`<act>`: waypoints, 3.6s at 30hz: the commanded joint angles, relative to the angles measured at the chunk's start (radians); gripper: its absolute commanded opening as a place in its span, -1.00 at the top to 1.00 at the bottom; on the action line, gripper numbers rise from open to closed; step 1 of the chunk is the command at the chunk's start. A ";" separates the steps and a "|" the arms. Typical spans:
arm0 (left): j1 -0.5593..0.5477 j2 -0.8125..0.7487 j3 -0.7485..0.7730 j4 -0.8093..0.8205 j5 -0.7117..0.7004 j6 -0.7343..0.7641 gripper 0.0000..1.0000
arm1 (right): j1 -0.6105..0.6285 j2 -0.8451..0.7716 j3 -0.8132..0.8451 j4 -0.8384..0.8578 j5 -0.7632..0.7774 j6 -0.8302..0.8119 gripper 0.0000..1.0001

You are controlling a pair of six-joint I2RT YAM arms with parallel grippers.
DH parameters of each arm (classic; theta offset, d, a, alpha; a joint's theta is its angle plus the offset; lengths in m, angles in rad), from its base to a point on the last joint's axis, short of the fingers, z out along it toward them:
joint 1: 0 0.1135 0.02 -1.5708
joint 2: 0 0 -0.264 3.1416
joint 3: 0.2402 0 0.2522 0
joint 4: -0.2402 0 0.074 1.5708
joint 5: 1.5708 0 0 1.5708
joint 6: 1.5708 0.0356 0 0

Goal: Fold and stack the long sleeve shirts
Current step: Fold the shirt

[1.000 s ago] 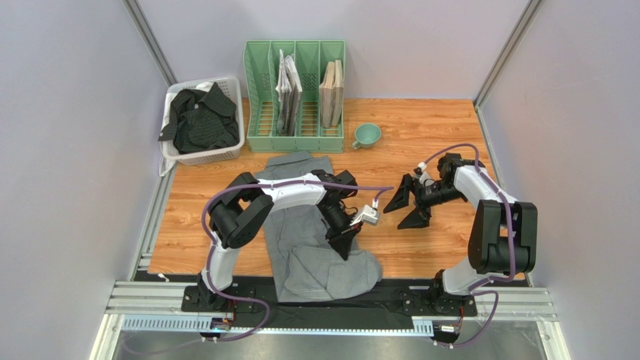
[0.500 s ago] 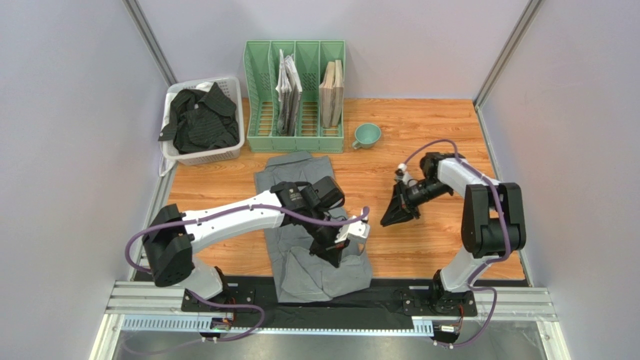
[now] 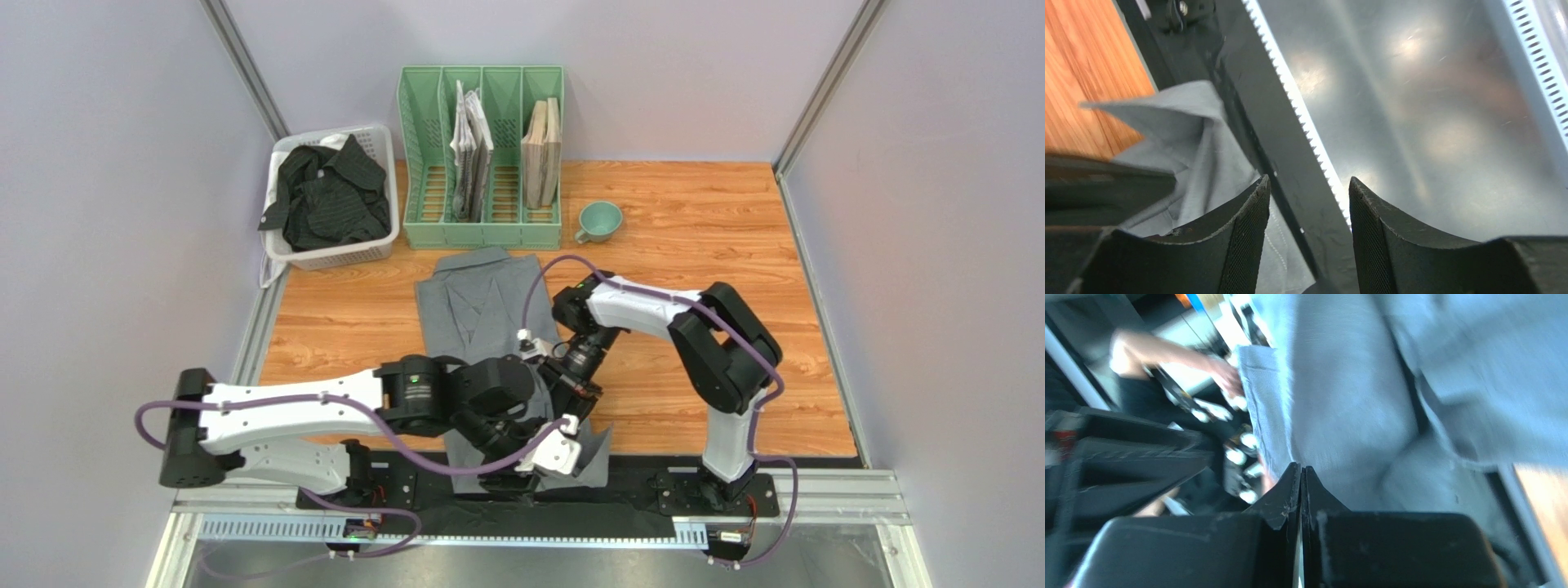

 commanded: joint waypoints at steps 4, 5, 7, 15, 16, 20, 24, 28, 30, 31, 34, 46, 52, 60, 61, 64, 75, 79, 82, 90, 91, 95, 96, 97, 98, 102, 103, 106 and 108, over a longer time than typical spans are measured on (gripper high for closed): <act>0.146 -0.130 -0.069 0.012 -0.153 -0.052 -0.08 | 0.119 -0.010 0.169 -0.067 0.118 -0.152 0.98; 0.223 -0.140 -0.071 -0.006 -0.137 -0.072 -0.06 | 0.113 -0.030 0.166 0.025 0.170 -0.106 1.00; 0.430 -0.190 -0.081 -0.022 -0.073 -0.084 -0.05 | 0.070 -0.063 0.171 0.087 0.240 -0.019 0.96; 0.765 -0.301 -0.065 -0.115 -0.069 -0.146 -0.31 | 0.035 0.052 0.283 0.234 0.338 0.049 0.20; 0.828 -0.299 -0.051 -0.124 -0.051 -0.162 -0.30 | 0.042 0.077 0.289 0.234 0.347 0.046 0.19; 0.960 -0.284 0.007 -0.161 -0.006 -0.208 -0.30 | 0.099 0.158 0.254 0.179 0.265 -0.030 0.28; 1.060 -0.256 0.061 -0.197 0.041 -0.247 -0.31 | 0.224 0.089 0.203 0.099 0.155 -0.184 0.34; 1.134 -0.281 0.084 -0.213 0.054 -0.238 -0.30 | 0.349 -0.079 0.139 0.064 0.126 -0.308 0.36; 1.143 -0.293 0.084 -0.227 0.046 -0.235 -0.30 | 0.439 -0.195 0.073 0.096 0.175 -0.321 0.49; 1.143 -0.298 0.081 -0.239 0.049 -0.218 -0.29 | 0.469 -0.239 0.048 0.145 0.195 -0.321 0.50; 1.143 -0.333 0.055 -0.244 0.011 -0.183 -0.28 | 0.623 -0.409 -0.080 0.296 0.381 -0.311 0.29; 1.111 -0.305 0.003 -0.380 0.168 0.283 -0.13 | 0.649 -0.635 -0.122 0.385 0.865 -0.305 -0.34; 0.873 -0.261 -0.072 -0.394 0.060 0.583 -0.05 | 0.078 -0.744 -0.120 0.345 0.522 -0.227 -0.01; 0.591 0.112 -0.131 -0.155 -0.115 0.641 0.03 | -0.234 -0.620 -0.168 0.280 0.458 -0.192 0.21; 0.576 0.147 -0.117 -0.155 -0.115 0.652 0.04 | -0.244 -0.592 -0.164 0.254 0.462 -0.216 0.18; 0.507 0.205 -0.085 -0.178 -0.043 0.701 0.05 | -0.339 -0.523 -0.109 0.184 0.406 -0.274 0.17; -0.118 0.118 -0.086 -0.249 0.014 0.623 0.12 | -0.384 -0.403 -0.033 -0.033 0.554 -0.482 0.23; -0.257 0.029 -0.083 -0.255 -0.043 0.595 0.07 | -0.384 -0.437 -0.054 -0.048 0.562 -0.512 0.22; -0.235 0.018 -0.026 -0.269 -0.121 0.562 0.02 | -0.373 -0.483 -0.064 -0.080 0.558 -0.555 0.24; -0.064 -0.234 -0.104 -0.198 -0.219 0.540 0.00 | -0.033 -0.580 -0.209 -0.004 0.672 -0.583 0.42; -0.037 -0.277 -0.117 -0.197 -0.221 0.517 0.00 | 0.086 -0.577 -0.234 0.021 0.691 -0.571 0.44; 0.002 -0.293 -0.132 -0.181 -0.172 0.379 -0.24 | 0.281 -0.513 -0.219 0.169 0.737 -0.489 0.47; 0.002 -0.285 -0.131 -0.157 -0.180 0.342 -0.31 | 0.286 -0.476 -0.190 0.182 0.714 -0.474 0.50; 0.000 -0.258 -0.120 -0.131 -0.192 0.313 -0.46 | 0.276 -0.444 -0.150 0.179 0.691 -0.451 0.52; -0.003 -0.238 -0.111 -0.100 -0.212 0.281 -0.57 | 0.263 -0.390 -0.095 0.174 0.629 -0.445 0.53; -0.156 -0.181 -0.120 -0.039 -0.321 0.212 -0.98 | 0.216 -0.321 -0.065 0.277 0.473 -0.426 0.48; -0.240 -0.172 -0.132 -0.007 -0.348 0.201 -0.98 | 0.217 -0.299 -0.067 0.306 0.441 -0.393 0.48; -0.316 -0.085 -0.091 0.014 -0.414 0.128 -0.98 | 0.210 -0.225 -0.045 0.374 0.369 -0.357 0.49; -0.340 0.045 -0.056 0.003 -0.497 0.082 -0.98 | 0.191 -0.189 -0.018 0.397 0.326 -0.333 0.49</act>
